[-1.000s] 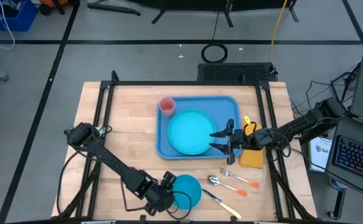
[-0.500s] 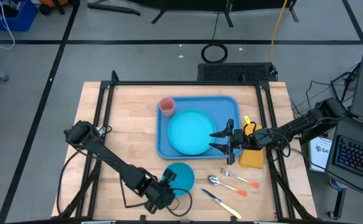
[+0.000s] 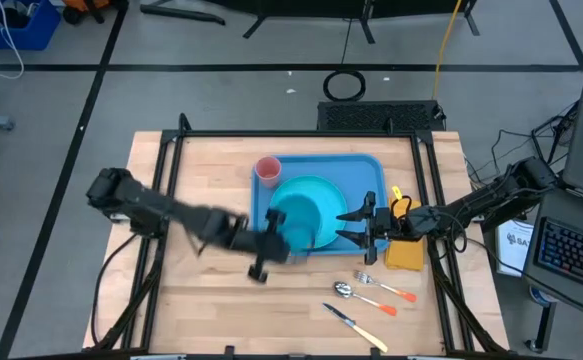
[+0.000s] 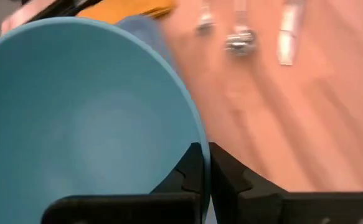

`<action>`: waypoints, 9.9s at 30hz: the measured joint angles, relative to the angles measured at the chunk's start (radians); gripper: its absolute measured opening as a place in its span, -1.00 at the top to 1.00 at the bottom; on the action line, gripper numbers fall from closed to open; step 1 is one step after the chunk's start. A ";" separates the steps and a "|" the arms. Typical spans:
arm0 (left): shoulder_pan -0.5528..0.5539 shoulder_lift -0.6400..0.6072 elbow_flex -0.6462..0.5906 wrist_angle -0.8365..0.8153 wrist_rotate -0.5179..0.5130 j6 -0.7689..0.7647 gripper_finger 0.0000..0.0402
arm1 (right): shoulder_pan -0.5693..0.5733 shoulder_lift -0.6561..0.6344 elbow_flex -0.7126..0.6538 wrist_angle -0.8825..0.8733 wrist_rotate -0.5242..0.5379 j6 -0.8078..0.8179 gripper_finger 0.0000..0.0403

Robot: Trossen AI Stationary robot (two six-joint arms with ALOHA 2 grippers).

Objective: Set up tray
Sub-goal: Put the blue bowl on top of the green plate on the blue serving tray, then put the yellow napkin on the blue serving tray to the right of the blue plate

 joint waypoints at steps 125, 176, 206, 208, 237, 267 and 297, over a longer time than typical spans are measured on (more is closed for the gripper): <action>-0.279 -0.343 -0.680 0.991 0.177 -0.218 0.69 | 0.224 0.197 0.459 -1.934 -0.145 1.037 0.17; -0.296 -0.343 -0.680 0.980 0.165 -0.218 0.69 | 0.203 0.426 0.214 -1.622 -0.485 1.117 0.95; -0.296 -0.343 -0.680 0.977 0.165 -0.223 0.69 | 0.205 -0.006 0.236 -1.831 -0.206 1.414 1.00; -0.296 -0.343 -0.680 0.977 0.165 -0.223 0.69 | 0.205 -0.022 0.237 -1.828 -0.207 1.427 1.00; -0.296 -0.343 -0.680 0.972 0.165 -0.232 0.69 | 0.284 -0.025 0.273 -1.941 0.091 1.538 1.00; -0.296 -0.343 -0.679 0.965 0.165 -0.233 0.69 | -0.002 -0.023 0.603 -1.899 0.410 0.947 1.00; -0.296 -0.343 -0.679 0.961 0.166 -0.240 0.69 | -0.448 -0.008 0.624 -1.567 0.373 0.321 1.00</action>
